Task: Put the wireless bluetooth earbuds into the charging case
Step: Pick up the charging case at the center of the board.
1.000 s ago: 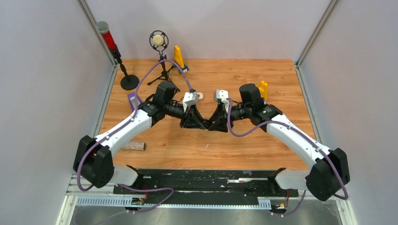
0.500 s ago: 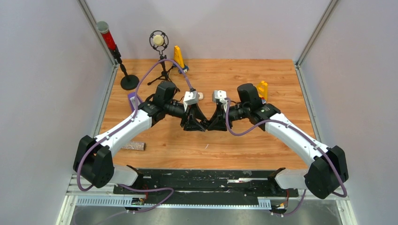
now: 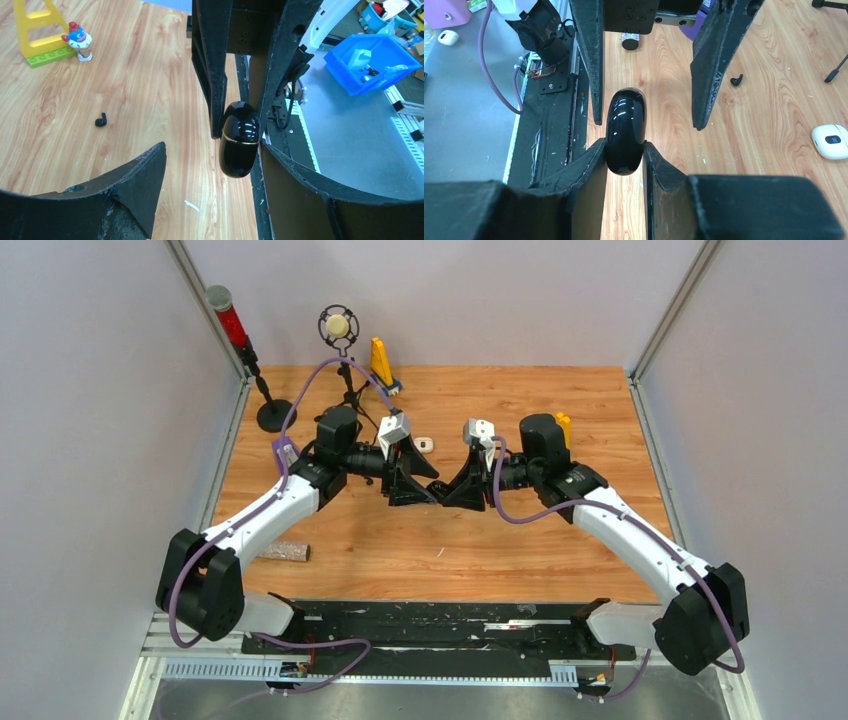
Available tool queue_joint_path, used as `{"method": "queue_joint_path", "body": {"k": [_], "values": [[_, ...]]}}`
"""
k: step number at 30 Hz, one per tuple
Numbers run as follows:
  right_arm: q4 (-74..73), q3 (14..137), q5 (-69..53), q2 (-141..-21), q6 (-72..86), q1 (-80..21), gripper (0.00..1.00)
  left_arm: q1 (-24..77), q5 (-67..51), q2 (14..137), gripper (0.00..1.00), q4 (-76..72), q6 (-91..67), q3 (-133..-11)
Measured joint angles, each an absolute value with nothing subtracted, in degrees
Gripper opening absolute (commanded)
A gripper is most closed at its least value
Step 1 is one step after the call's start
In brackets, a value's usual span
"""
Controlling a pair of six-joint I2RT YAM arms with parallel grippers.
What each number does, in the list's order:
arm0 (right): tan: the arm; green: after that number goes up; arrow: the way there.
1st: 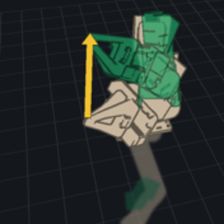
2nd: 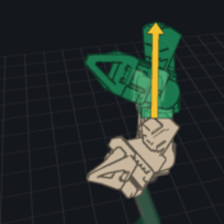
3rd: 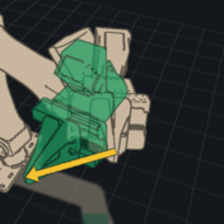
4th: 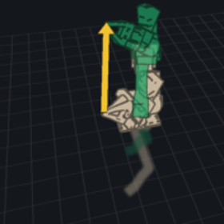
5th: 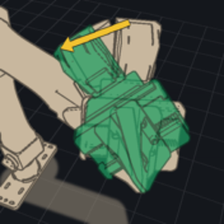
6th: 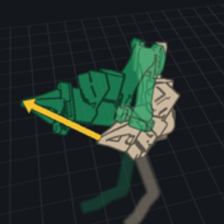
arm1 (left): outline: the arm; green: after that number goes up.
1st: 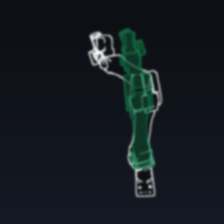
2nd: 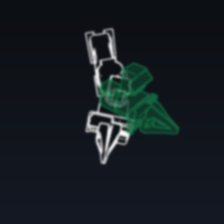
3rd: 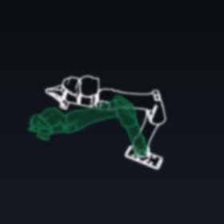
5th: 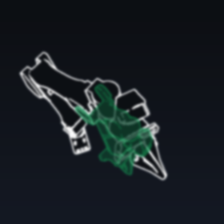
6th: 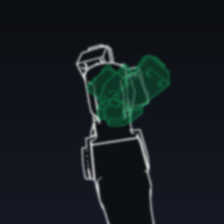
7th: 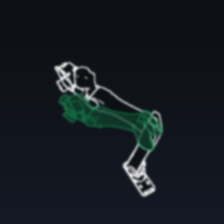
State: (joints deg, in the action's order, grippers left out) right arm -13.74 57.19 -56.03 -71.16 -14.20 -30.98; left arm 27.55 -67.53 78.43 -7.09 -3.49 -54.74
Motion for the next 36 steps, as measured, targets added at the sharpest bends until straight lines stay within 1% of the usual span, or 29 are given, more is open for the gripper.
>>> {"method": "queue_joint_path", "body": {"k": [7, 16, 19, 23, 26, 28, 31, 33, 36], "values": [[-8.75, 55.09, -55.51, -71.16, -9.87, -30.94, 0.00, 27.55, -69.06, 78.43, 0.69, -11.25, -7.38, -54.68], [-3.36, 53.12, -52.60, -70.83, -5.69, -30.94, 0.00, 27.55, -69.91, 78.43, 0.70, -12.82, -8.64, -54.15], [-1.65, 52.51, -51.44, -70.30, -4.73, -30.94, 0.00, 27.55, -68.86, 78.43, 0.69, -12.32, -8.51, -54.13], [-0.30, 52.34, -50.19, -70.08, -3.99, -30.94, 0.00, 27.55, -66.81, 78.54, 0.60, -11.66, -8.69, -54.13], [0.32, 52.31, -49.41, -70.11, -3.86, -30.94, 0.00, 27.55, -65.67, 79.05, 0.49, -11.42, -8.93, -54.13], [0.54, 52.29, -48.47, -70.11, -3.90, -30.94, 0.00, 27.55, -65.47, 79.50, 0.46, -11.35, -9.32, -54.13], [0.93, 51.99, -47.94, -70.11, -3.92, -30.85, 0.00, 27.59, -65.12, 79.85, 0.44, -11.33, -9.74, -54.13], [1.15, 51.86, -47.94, -70.13, -3.95, -30.83, 0.00, 27.59, -65.19, 79.94, 0.48, -11.31, -9.93, -54.13], [1.19, 51.79, -48.05, -70.22, -3.95, -30.83, 0.00, 27.59, -65.23, 79.94, 0.50, -11.35, -10.07, -54.13]]}}
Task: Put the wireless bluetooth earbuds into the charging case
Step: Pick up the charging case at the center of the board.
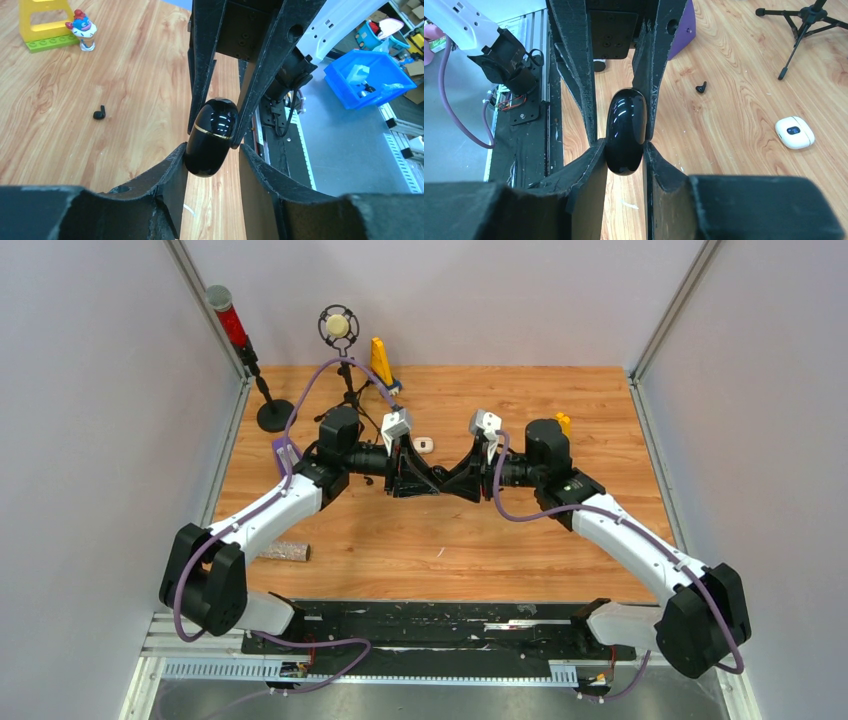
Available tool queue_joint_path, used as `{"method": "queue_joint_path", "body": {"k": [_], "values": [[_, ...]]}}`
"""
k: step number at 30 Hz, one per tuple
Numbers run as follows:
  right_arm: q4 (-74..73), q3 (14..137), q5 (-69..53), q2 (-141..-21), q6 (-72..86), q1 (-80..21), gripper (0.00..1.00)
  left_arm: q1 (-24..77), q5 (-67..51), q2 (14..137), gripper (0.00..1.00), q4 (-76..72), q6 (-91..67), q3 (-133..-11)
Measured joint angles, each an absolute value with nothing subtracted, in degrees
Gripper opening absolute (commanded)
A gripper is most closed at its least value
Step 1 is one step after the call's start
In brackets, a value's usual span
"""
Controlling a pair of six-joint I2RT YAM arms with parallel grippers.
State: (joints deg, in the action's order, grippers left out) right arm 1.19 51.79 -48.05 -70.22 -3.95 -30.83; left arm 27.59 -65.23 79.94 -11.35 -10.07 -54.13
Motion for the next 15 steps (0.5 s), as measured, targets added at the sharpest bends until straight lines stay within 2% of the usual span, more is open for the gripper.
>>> {"method": "queue_joint_path", "body": {"k": [4, 15], "values": [[1.15, 51.79, -48.69, -70.98, -4.12, -30.83, 0.00, 27.59, -65.67, 79.94, 0.50, -11.55, -10.15, -54.13], [1.10, 51.79, -50.54, -71.24, -4.21, -30.83, 0.00, 27.33, -68.55, 79.94, 0.38, -12.19, -10.13, -53.89]]}}
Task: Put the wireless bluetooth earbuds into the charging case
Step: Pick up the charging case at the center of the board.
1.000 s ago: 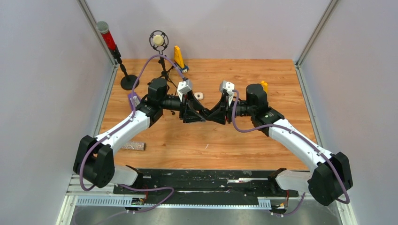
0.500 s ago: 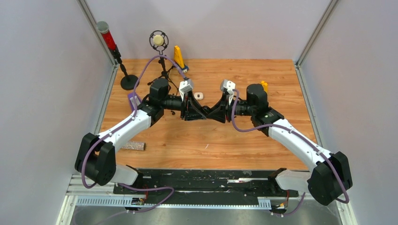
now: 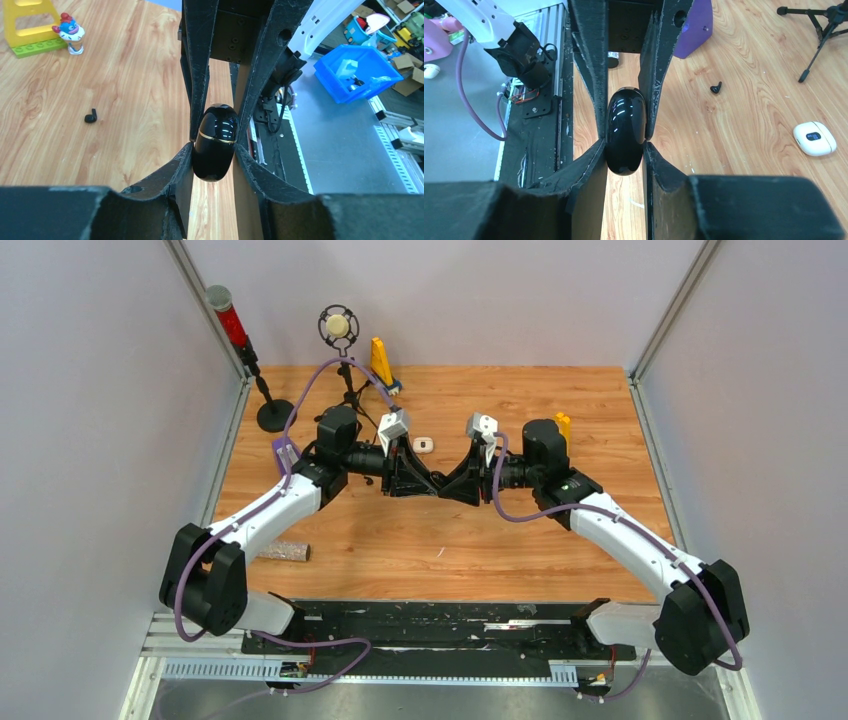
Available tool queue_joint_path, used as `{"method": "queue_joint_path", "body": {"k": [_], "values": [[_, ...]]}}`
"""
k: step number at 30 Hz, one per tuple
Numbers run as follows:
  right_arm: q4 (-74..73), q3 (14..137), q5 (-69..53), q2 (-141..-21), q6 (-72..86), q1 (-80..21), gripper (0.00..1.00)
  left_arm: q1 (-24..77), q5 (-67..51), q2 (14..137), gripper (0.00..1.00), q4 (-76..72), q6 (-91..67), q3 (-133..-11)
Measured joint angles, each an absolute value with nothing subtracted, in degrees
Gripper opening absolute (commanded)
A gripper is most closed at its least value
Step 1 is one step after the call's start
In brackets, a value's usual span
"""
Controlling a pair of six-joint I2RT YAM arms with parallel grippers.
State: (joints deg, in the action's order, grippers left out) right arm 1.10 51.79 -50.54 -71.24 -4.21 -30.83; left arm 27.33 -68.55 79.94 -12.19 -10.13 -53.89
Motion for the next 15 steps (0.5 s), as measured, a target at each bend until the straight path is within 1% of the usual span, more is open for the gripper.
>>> {"method": "queue_joint_path", "body": {"k": [6, 7, 9, 10, 11, 15], "values": [[0.93, 51.79, -52.01, -71.24, -4.29, -30.83, 0.01, 27.29, -69.45, 79.94, 0.27, -12.29, -9.91, -53.82], [0.91, 51.79, -52.12, -71.24, -4.29, -30.83, 0.01, 27.31, -69.54, 79.94, 0.24, -12.27, -9.89, -53.82], [0.89, 51.79, -52.29, -71.24, -4.29, -30.83, 0.05, 27.33, -69.60, 79.94, 0.20, -12.23, -9.80, -53.82], [0.86, 51.79, -52.40, -71.24, -4.29, -30.83, 0.09, 27.33, -69.60, 79.94, 0.19, -12.23, -9.72, -53.82], [0.84, 51.79, -52.45, -71.24, -4.29, -30.83, 0.18, 27.35, -69.60, 79.94, 0.19, -12.23, -9.69, -53.82], [0.54, 51.79, -52.49, -71.24, -4.43, -30.83, 0.43, 27.40, -69.60, 79.94, 0.18, -11.94, -9.43, -53.82]]}}
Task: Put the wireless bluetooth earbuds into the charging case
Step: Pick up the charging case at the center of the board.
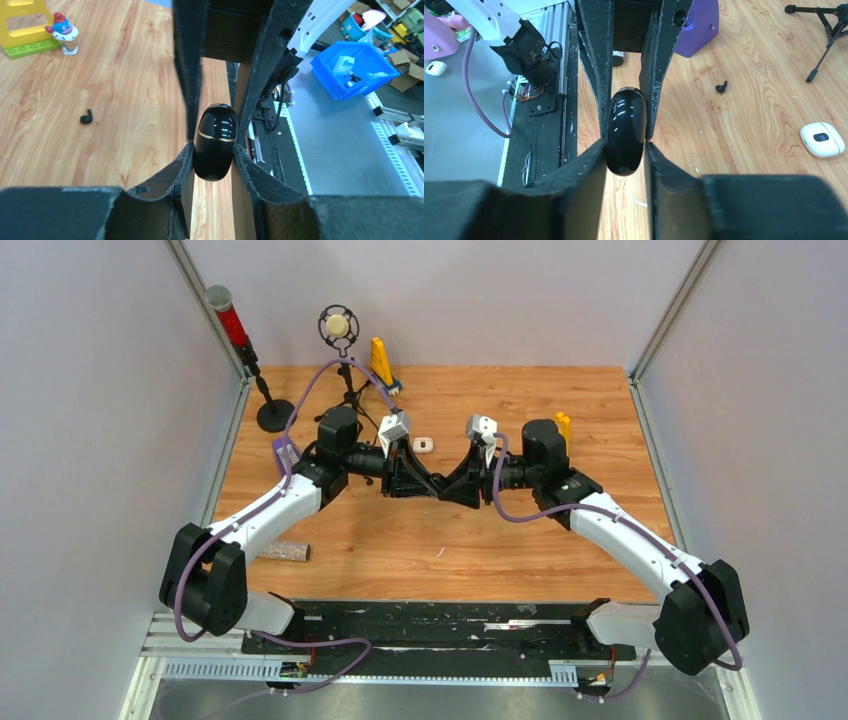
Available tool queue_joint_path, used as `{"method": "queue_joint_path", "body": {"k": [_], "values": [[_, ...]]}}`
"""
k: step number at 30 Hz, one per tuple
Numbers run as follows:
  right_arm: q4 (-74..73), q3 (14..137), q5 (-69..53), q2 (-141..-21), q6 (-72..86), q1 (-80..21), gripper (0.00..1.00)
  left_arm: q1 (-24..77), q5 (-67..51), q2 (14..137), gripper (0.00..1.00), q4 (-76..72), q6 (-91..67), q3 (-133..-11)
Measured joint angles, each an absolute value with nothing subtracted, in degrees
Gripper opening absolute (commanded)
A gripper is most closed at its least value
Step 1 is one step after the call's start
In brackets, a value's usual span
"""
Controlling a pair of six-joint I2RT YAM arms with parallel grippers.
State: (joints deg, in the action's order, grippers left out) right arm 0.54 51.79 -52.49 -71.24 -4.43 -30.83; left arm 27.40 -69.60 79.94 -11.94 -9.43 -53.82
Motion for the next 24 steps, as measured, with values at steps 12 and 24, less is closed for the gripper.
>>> {"method": "queue_joint_path", "body": {"k": [12, 24], "values": [[-0.64, 52.10, -55.29, -70.39, -4.08, -27.07, 0.59, 28.14, -70.72, 79.90, 0.16, -7.92, -4.32, -53.82], [-0.62, 52.34, -55.57, -70.28, -3.90, -26.81, 0.61, 28.42, -70.67, 79.81, 0.04, -4.78, -1.54, -53.82]]}}
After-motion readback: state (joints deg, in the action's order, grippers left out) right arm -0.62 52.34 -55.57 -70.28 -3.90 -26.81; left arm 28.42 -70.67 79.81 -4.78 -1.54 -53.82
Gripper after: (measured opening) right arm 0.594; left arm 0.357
